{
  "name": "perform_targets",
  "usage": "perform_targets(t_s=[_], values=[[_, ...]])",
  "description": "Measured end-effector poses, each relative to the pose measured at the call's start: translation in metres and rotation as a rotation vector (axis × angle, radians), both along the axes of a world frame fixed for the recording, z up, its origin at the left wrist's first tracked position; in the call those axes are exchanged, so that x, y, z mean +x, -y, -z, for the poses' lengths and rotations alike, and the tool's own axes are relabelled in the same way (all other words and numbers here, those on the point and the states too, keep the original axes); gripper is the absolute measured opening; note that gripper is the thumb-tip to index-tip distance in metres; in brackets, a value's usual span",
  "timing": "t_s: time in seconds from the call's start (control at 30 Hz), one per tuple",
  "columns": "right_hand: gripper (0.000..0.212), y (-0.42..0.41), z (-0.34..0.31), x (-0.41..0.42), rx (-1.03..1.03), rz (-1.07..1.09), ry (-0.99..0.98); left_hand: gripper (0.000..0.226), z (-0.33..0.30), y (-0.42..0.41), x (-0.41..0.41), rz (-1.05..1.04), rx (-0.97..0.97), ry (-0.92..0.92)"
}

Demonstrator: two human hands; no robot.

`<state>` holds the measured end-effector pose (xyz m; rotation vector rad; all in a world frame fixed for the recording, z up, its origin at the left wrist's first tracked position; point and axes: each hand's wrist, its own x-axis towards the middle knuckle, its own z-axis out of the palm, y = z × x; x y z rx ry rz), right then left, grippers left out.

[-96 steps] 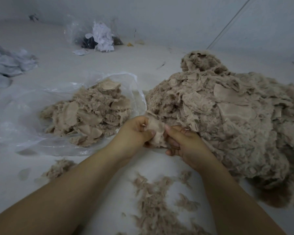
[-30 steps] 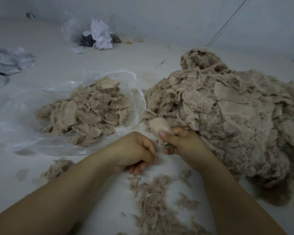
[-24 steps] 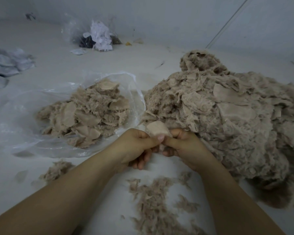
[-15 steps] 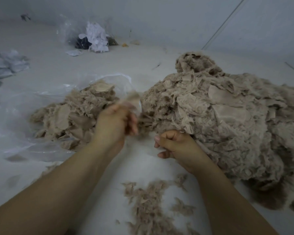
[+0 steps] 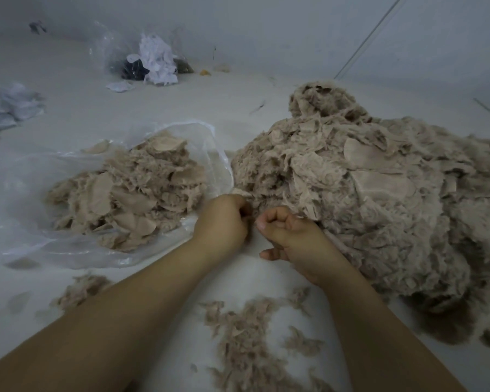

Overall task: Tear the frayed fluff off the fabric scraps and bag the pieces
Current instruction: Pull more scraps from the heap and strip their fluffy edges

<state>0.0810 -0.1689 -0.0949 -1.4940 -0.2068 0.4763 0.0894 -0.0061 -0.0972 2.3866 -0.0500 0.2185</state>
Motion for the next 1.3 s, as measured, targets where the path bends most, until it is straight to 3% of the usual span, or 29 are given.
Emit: perform_targets(t_s=[0.07, 0.2, 0.37, 0.47, 0.57, 0.73, 0.83, 0.93, 1.13, 1.3], values=[[0.011, -0.001, -0.001, 0.000, 0.004, 0.000, 0.013, 0.006, 0.000, 0.000, -0.002, -0.004, 0.000, -0.007], [0.016, -0.002, -0.002, 0.000, 0.005, 0.007, 0.019, 0.036, -0.004, 0.000, -0.001, -0.030, -0.034, -0.006], [0.021, -0.001, 0.000, 0.000, -0.014, -0.018, 0.033, 0.013, -0.010, -0.001, 0.005, -0.069, 0.088, -0.055], [0.042, 0.000, -0.002, 0.000, -0.023, -0.021, 0.023, 0.017, -0.004, 0.002, -0.008, -0.027, 0.028, -0.009], [0.024, -0.001, -0.004, -0.001, -0.031, -0.041, 0.012, 0.025, 0.004, 0.004, -0.019, 0.004, -0.041, 0.008], [0.018, -0.004, -0.004, 0.000, -0.082, -0.011, -0.032, 0.024, -0.001, 0.008, -0.027, 0.005, -0.151, 0.154], [0.020, -0.004, -0.006, -0.001, -0.069, -0.006, -0.055, 0.023, -0.008, 0.010, -0.029, -0.061, -0.234, 0.219], [0.038, -0.004, -0.006, -0.002, -0.050, 0.007, -0.065, 0.026, -0.012, 0.008, -0.027, -0.160, -0.388, 0.154], [0.029, -0.005, -0.005, -0.002, -0.036, 0.053, -0.067, 0.028, -0.011, 0.005, -0.025, -0.263, -0.671, 0.069], [0.004, -0.004, -0.006, -0.002, -0.037, 0.054, -0.048, 0.015, -0.015, 0.006, -0.028, -0.141, -0.617, 0.094]])
